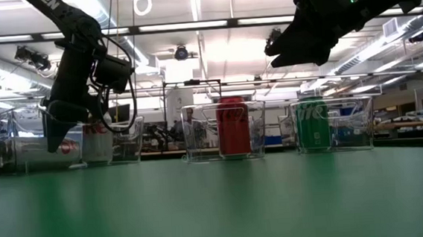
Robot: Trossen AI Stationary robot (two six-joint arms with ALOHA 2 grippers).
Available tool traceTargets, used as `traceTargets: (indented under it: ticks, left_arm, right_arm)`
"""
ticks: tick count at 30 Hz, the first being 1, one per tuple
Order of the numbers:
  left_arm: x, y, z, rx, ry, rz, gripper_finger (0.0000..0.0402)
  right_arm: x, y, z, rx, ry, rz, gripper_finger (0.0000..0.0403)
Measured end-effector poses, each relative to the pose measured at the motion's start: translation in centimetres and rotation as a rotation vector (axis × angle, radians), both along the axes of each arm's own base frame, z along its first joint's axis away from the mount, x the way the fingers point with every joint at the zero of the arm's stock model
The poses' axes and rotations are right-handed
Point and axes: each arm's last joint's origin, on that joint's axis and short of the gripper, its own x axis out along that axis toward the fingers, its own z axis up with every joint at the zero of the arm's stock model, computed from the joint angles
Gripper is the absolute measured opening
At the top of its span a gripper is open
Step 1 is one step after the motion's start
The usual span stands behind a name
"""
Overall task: Sort soda cans
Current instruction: Put the red-silver soda can into the left transparent bin
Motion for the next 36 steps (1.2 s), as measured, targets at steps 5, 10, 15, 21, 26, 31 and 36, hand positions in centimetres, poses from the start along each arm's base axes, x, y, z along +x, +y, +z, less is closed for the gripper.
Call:
traceTargets:
  ticks: [5, 10, 15, 21, 26, 31, 36]
  left_arm:
    - [0.2, 0.0, 0.4, 0.017, 0.010, -0.037, 0.0268]
    - [1.0, 0.0, 1.1, -0.015, -0.036, -0.100, 0.0240]
    - [1.5, -0.5, 1.3, -0.046, -0.073, -0.143, 0.0216]
    - [2.6, -1.8, 1.6, -0.049, -0.092, -0.187, 0.0211]
    - [4.5, -2.7, 3.2, -0.093, -0.210, -0.205, 0.0209]
    - [6.9, -3.3, 4.3, -0.169, -0.435, -0.209, 0.0208]
    - [8.9, -4.6, 4.6, -0.278, -0.643, -0.212, 0.0208]
  right_arm:
    - [0.0, 0.0, 0.0, -0.001, 0.002, 0.000, 0.0281]
    - [0.0, 0.0, 0.0, -0.001, -0.001, 0.001, 0.0283]
    - [0.0, 0.0, 0.0, -0.003, -0.002, 0.002, 0.0282]
    - [0.1, 0.1, 0.2, 0.010, -0.021, 0.030, 0.0276]
    - [0.2, 0.2, 0.4, 0.020, -0.043, 0.052, 0.0270]
    - [0.3, 0.2, 0.5, 0.031, -0.058, 0.076, 0.0265]
    - [0.3, 0.3, 0.6, 0.036, -0.064, 0.087, 0.0267]
